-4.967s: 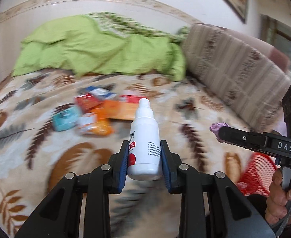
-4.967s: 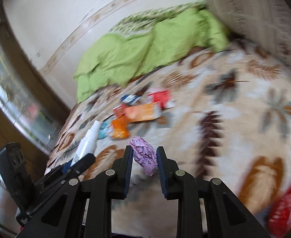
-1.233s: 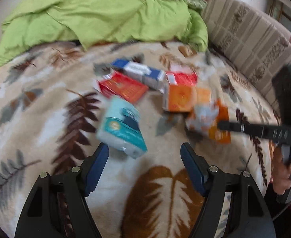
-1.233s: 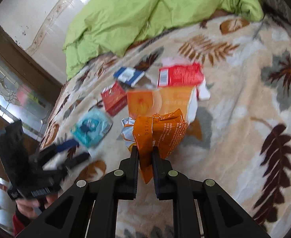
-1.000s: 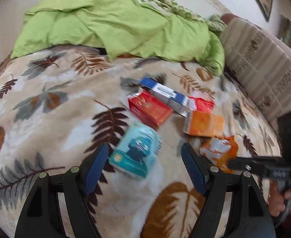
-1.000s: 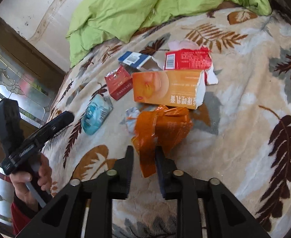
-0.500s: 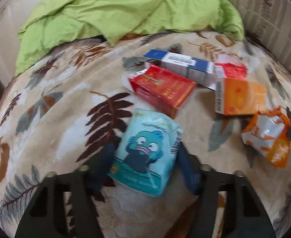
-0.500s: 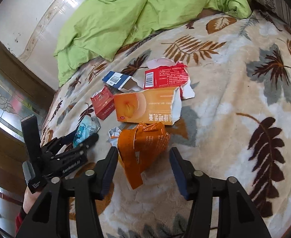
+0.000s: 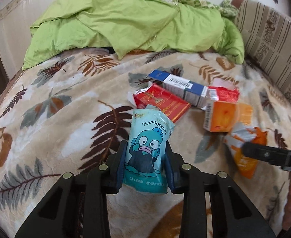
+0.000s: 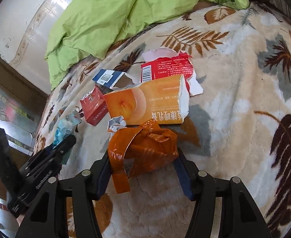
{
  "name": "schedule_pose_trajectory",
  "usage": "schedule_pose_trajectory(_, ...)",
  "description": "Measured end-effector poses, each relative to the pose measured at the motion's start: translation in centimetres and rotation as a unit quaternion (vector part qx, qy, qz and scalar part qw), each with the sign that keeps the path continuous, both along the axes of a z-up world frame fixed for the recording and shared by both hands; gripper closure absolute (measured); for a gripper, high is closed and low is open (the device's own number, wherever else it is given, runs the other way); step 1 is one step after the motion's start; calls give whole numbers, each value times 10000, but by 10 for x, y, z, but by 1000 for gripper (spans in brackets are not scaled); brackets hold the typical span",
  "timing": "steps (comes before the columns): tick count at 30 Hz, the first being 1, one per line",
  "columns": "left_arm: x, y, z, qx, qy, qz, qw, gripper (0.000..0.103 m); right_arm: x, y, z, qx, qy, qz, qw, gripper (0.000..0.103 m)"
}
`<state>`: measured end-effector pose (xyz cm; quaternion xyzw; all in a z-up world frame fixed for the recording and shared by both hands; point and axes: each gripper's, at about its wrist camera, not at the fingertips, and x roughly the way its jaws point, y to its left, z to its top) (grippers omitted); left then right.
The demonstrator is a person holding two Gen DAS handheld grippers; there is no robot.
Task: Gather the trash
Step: 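Lift the orange bag and teal packet and hold them above the bed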
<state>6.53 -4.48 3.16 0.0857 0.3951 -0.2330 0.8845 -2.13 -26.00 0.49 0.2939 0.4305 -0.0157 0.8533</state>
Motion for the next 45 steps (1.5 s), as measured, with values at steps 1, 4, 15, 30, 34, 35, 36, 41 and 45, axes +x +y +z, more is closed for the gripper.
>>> schedule_pose_trajectory(1,-2,0,2,-43,-5,-4,10000,70,0,1,1,-15,-20,6,10000,43)
schedule_pose_trajectory(4,-5,2,6,-90,-56,17,9999,70,-2,5,9,-148,-136,30,9998,43)
schedule_pose_trajectory(15,-41,9,38,-562,-353,306,9973,70,-34,16,56,-1121,-896,-56,9896,43)
schedule_pose_trajectory(30,-160,32,66,-266,-998,872,9908,70,-108,52,85,-1870,-1551,174,9699,43)
schedule_pose_trajectory(34,-186,37,59,-165,-1004,1007,9897,70,-123,59,85,-1934,-1592,207,9679,43)
schedule_pose_trajectory(35,-188,37,59,-137,-1035,1019,9893,70,-126,60,84,-1911,-1589,210,9684,43)
schedule_pose_trajectory(36,-190,38,58,-91,-1094,1042,9885,70,-128,61,83,-1898,-1573,215,9689,43)
schedule_pose_trajectory(41,-189,40,55,100,-1291,1177,9846,70,-134,70,78,-1976,-1511,281,9682,43)
schedule_pose_trajectory(45,-185,42,51,129,-1259,1229,9843,70,-134,73,78,-2080,-1512,300,9659,43)
